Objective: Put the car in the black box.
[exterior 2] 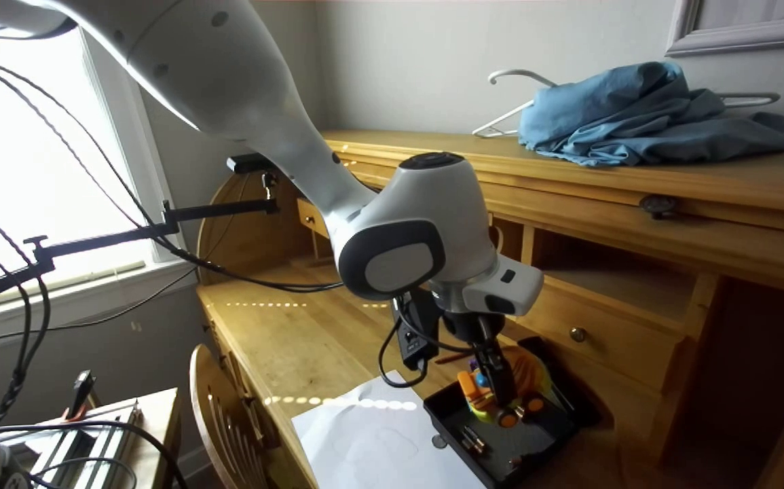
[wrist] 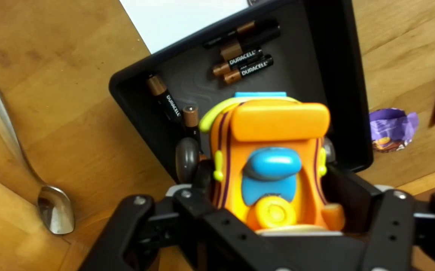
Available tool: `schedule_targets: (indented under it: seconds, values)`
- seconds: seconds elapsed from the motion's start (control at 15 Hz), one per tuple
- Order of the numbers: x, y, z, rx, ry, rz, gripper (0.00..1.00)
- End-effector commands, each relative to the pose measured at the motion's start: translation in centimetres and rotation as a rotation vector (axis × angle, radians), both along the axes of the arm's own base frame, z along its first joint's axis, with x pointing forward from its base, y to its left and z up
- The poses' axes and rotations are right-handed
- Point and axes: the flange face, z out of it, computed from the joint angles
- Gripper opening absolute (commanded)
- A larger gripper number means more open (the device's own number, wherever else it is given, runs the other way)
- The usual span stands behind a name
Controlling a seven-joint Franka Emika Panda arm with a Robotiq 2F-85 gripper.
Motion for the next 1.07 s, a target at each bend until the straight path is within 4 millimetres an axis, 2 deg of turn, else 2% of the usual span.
schedule_targets:
  seconds: [0.0, 0.4, 1.0]
  values:
    - [1.7, 0.8, -0.7, 0.036, 0.063, -0.044, 0.50]
    - [2.3, 0.8, -2.4, 0.075, 0.111, -0.069, 0.50]
    - [2.6, -0.4, -4.1, 0.108, 0.121, -0.126, 0.50]
